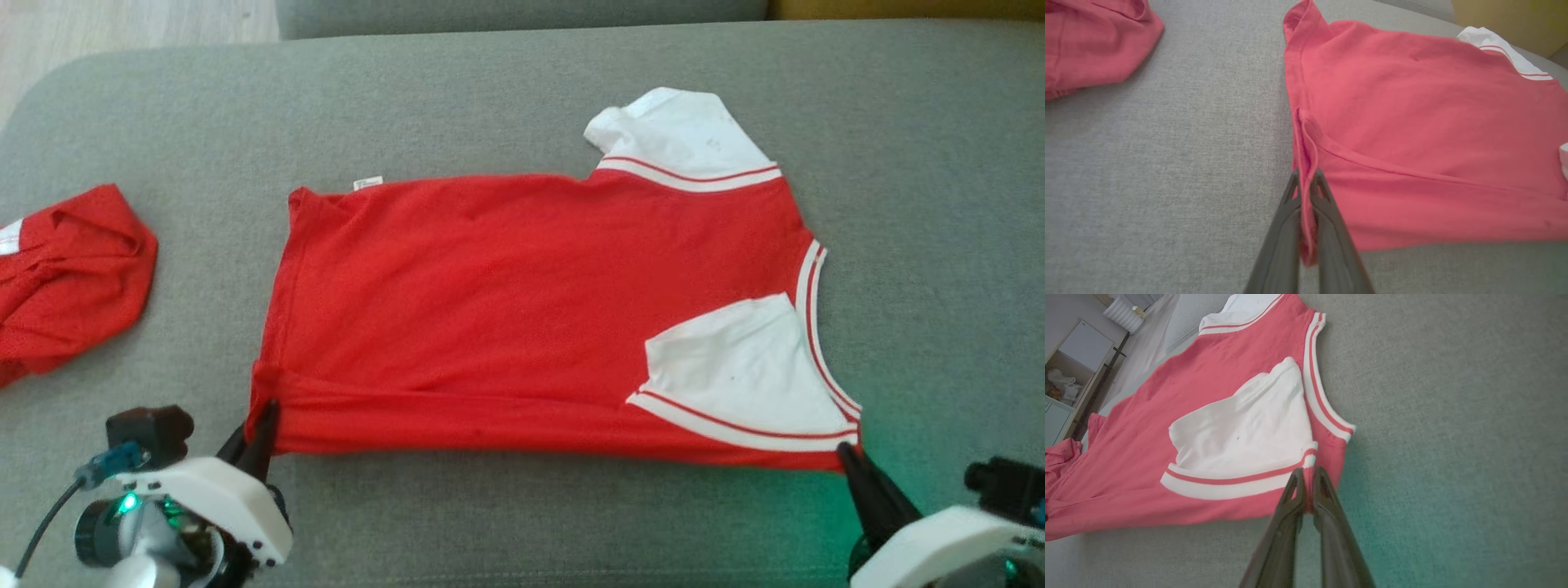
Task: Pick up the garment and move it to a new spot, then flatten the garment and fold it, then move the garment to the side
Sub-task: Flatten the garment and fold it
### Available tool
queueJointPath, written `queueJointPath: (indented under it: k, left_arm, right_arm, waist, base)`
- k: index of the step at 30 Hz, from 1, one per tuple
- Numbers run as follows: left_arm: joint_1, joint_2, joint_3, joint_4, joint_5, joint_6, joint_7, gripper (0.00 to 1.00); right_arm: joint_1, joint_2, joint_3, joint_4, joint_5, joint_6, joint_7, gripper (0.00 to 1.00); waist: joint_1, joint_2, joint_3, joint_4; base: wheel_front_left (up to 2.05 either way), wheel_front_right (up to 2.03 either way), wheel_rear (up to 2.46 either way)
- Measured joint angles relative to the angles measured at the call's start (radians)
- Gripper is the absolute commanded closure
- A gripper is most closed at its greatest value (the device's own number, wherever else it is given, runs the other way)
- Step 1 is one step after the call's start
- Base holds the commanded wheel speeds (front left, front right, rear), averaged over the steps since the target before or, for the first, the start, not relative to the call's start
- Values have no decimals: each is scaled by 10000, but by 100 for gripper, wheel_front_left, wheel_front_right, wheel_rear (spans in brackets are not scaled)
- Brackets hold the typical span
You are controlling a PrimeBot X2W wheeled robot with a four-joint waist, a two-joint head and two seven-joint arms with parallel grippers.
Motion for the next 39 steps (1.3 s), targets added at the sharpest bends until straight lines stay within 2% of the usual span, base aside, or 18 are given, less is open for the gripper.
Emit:
queueJointPath:
  k: [3, 5, 6, 7, 8, 9, 10, 17, 23, 27, 39]
  left_arm:
    - [129, 77, 8, -238, -23, 117, 188, 100]
    - [146, 71, -12, -245, -127, 117, 420, 54]
    - [156, 59, -25, -242, -157, 119, 439, 11]
    - [159, 48, -48, -234, -188, 119, 472, 0]
    - [161, 27, -65, -217, -209, 119, 510, 0]
    - [161, 4, -88, -178, -207, 119, 508, 0]
    - [161, -25, -119, -127, -207, 123, 495, 0]
    - [164, -391, -148, -17, -174, 360, -474, 0]
    - [157, -548, 23, -616, 531, 830, -2125, 0]
    - [146, -543, 17, -1108, 1074, 1060, -2909, 0]
    - [232, -451, -276, -1507, 1570, 1342, -2930, 0]
  right_arm:
    - [179, 4, 228, -79, -23, 0, -259, 100]
    - [78, 6, 349, -79, -328, 0, -426, 100]
    - [-31, 6, 416, -61, -468, 0, -545, 100]
    - [-180, 4, 493, -29, -677, 0, -665, 100]
    - [-363, 4, 556, 31, -905, 0, -773, 99]
    - [-563, 4, 600, 125, -1089, 0, -817, 55]
    - [-747, 4, 619, 215, -1198, 0, -917, 0]
    - [-1075, 2, 642, 443, -1758, 0, -1689, 0]
    - [-1645, -2, 725, -489, -2761, 0, -2748, 0]
    - [-1941, -6, 823, -1039, -3275, 0, -3037, 0]
    - [-1825, -8, 800, -1323, -3350, 0, -3022, 0]
  waist:
    - [0, 0, -21, -68]
    - [0, 0, -3, -105]
    - [0, 0, 8, -120]
    - [0, 0, 24, -128]
    - [0, 0, 42, -126]
    - [0, 0, 58, -117]
    - [0, 0, 77, -100]
    - [0, 0, 95, 45]
    - [0, 0, -38, 95]
    - [0, 0, -278, 123]
    - [0, 0, -677, 114]
  base:
    - [0, 0, 0]
    - [0, 0, 0]
    - [0, 0, 0]
    - [0, 0, 0]
    - [0, 0, 0]
    - [0, 0, 0]
    - [0, 0, 0]
    - [0, 0, 0]
    - [0, 0, 0]
    - [0, 0, 0]
    - [0, 0, 0]
